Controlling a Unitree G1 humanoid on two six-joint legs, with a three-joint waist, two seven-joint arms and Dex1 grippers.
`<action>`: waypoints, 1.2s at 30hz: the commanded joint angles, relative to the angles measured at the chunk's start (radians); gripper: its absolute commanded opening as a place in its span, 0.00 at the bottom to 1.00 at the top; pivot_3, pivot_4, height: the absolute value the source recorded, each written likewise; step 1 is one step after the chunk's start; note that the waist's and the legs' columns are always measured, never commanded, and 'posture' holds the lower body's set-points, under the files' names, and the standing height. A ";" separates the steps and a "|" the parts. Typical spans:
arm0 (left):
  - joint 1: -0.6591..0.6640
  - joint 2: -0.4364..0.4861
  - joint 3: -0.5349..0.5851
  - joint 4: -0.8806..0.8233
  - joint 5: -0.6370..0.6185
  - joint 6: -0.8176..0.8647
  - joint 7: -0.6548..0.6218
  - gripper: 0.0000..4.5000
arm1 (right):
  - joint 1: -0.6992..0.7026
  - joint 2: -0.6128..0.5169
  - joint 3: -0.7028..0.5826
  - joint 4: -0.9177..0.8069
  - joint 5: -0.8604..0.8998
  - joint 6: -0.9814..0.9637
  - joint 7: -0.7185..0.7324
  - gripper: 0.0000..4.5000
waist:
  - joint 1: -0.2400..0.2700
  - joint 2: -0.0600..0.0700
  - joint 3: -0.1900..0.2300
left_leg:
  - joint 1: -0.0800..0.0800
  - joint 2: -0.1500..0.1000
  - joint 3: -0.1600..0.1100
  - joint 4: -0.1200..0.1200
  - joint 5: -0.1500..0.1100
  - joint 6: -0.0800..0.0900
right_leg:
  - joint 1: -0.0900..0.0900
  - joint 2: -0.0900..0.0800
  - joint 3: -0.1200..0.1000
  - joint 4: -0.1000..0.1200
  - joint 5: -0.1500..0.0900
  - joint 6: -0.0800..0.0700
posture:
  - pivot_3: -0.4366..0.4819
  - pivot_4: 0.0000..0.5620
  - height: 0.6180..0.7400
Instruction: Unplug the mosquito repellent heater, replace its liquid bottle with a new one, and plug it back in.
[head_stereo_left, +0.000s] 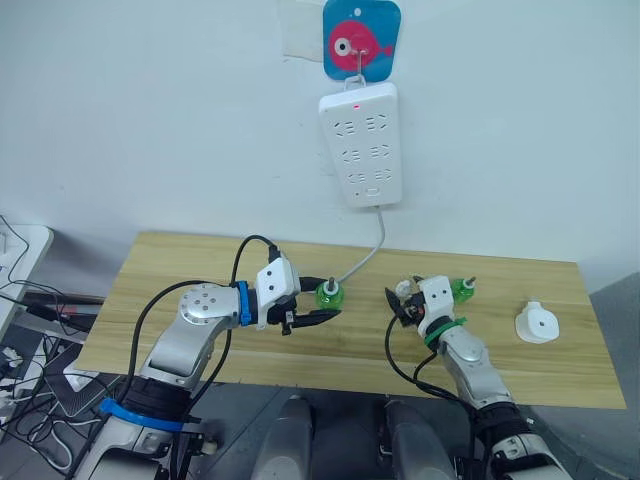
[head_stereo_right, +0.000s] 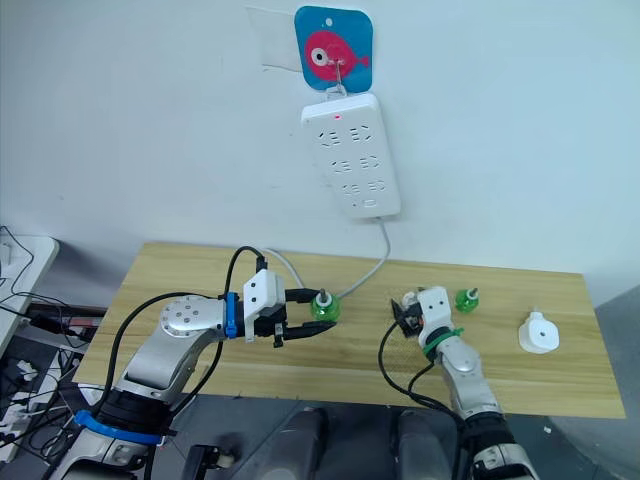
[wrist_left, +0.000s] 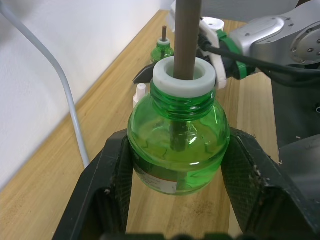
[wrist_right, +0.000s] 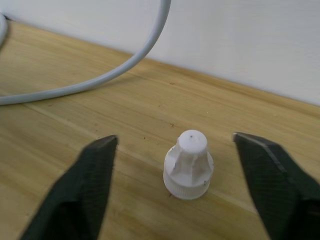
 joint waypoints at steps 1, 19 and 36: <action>0.016 -0.006 0.008 -0.041 -0.023 -0.015 -0.003 0.49 | 0.091 -0.030 0.002 -0.181 0.014 0.059 0.032 0.99 | 0.002 0.000 0.000 | 0.000 0.000 0.000 0.000 0.000 0.000 | 0.000 0.000 0.000 0.000 0.000 0.000 | 0.86 0.43 1.00; -0.008 -0.058 -0.019 0.025 -0.016 -0.102 -0.040 0.49 | 0.456 -0.281 -0.116 -1.060 0.199 0.735 0.122 0.99 | 0.019 0.002 0.001 | 0.000 0.000 -0.001 0.000 0.000 0.000 | 0.003 -0.001 0.000 -0.004 -0.004 0.005 | 0.78 0.48 1.00; -0.076 -0.129 -0.058 0.095 -0.023 -0.154 -0.099 0.49 | 0.084 -0.304 0.002 -1.204 0.496 0.913 0.184 0.99 | 0.016 0.001 0.001 | -0.001 0.000 -0.003 0.001 -0.001 0.001 | 0.003 -0.001 -0.003 -0.004 -0.001 0.001 | 0.74 0.47 1.00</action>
